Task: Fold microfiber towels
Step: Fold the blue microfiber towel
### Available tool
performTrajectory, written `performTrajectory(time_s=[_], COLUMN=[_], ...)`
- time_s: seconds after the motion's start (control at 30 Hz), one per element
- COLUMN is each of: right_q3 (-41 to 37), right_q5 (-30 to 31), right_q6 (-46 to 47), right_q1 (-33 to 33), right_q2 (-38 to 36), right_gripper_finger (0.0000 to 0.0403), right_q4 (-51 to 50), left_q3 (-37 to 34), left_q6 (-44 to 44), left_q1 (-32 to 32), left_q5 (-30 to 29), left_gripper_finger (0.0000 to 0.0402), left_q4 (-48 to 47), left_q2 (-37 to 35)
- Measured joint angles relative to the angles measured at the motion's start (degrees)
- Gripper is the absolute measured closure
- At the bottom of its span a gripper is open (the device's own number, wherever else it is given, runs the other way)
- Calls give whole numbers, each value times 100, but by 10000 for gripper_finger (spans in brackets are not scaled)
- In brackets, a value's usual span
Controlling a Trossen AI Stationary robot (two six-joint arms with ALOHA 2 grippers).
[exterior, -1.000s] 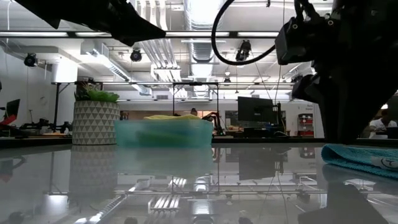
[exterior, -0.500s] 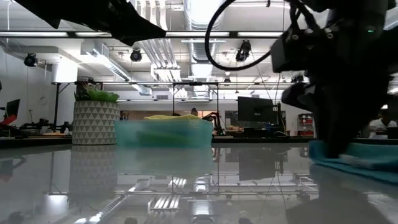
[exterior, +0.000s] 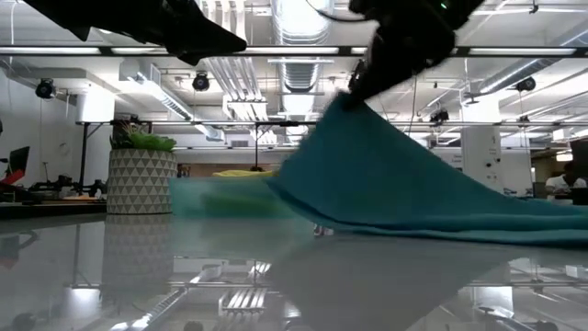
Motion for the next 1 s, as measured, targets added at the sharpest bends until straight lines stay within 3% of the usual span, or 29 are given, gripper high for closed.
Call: performTrajectory(time_s=[0.27,0.47,0.8,1.0], right_q3=[-26,-37,-37,-37], right_q5=[11,18,26,22], right_q6=[-1549,-1569,-753,-586], right_q1=[-394,-696,-1066,-1073], right_q2=[-284,-244,-217,-91], right_gripper_finger=[394,394,394,394], right_q4=[2082,2896,3138,3153], left_q3=[-4,-7,-25,-93], left_q6=[-140,-134,-564,-849], left_q1=[-4,2,2,2], left_q5=[1,2,610,548], left_gripper_finger=[291,235,226,226], left_q4=[-221,-495,-1432,-1261], left_q2=[91,146,136,368])
